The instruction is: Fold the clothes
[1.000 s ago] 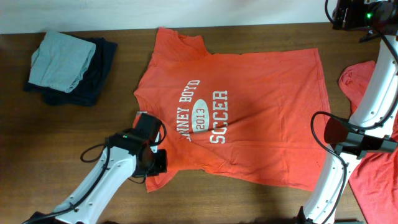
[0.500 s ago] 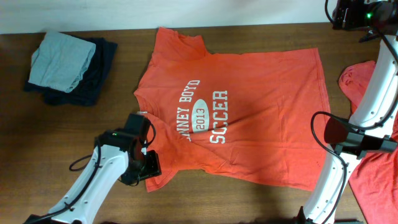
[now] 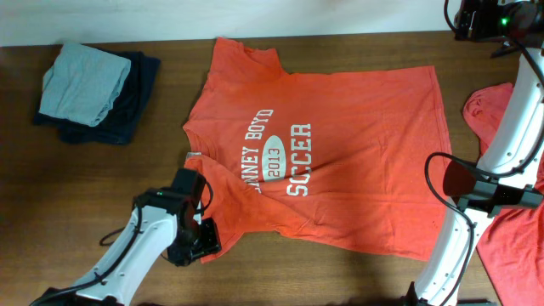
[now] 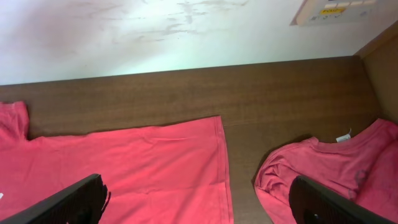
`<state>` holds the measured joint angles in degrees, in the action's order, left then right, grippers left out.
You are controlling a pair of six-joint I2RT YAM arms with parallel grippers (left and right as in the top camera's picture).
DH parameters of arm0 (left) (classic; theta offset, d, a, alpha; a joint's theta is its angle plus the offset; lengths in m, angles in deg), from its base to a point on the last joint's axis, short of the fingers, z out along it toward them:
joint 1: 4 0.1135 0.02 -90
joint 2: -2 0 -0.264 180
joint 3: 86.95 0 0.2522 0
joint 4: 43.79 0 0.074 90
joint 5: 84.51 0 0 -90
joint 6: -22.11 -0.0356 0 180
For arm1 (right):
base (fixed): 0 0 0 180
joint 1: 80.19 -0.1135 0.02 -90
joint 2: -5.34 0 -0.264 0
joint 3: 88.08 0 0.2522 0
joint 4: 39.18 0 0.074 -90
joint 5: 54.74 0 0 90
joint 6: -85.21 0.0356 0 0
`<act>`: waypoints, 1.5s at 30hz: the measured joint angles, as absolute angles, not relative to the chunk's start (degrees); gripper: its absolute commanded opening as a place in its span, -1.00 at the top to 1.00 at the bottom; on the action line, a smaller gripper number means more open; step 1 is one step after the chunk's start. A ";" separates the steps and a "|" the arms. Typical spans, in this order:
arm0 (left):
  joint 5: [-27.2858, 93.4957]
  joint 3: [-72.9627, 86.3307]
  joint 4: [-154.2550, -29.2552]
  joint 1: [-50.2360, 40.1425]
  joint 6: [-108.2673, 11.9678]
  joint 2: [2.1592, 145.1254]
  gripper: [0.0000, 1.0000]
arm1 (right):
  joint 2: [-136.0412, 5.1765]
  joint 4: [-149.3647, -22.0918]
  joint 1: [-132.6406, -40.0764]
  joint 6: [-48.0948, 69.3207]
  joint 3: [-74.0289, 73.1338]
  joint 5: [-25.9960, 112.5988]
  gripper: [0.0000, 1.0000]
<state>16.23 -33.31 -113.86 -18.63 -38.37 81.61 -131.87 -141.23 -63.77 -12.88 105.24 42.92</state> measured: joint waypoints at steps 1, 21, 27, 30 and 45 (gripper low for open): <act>16.38 -34.04 -113.16 -18.63 -38.11 81.61 -0.12 | -131.87 -141.26 -63.77 -12.91 105.24 42.92 -0.97; 14.02 -36.90 -106.28 -18.63 -36.71 81.61 -0.01 | -131.87 -141.26 -63.77 -12.93 105.24 42.92 -0.97; 13.63 -37.10 -105.65 -18.63 -36.58 81.61 0.07 | -131.87 -141.23 -63.77 -12.91 105.24 42.92 -0.97; 13.63 -37.10 -105.65 -18.63 -36.58 81.61 0.07 | -131.87 -141.23 -63.77 -12.91 105.24 42.92 -0.97; 13.67 -39.15 -103.57 -18.63 -36.53 81.61 0.10 | -131.87 -141.26 -63.77 -12.93 105.24 42.92 -0.97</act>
<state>13.67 -39.15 -103.57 -18.63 -36.53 81.61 -131.87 -141.26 -63.77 -12.93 105.24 42.92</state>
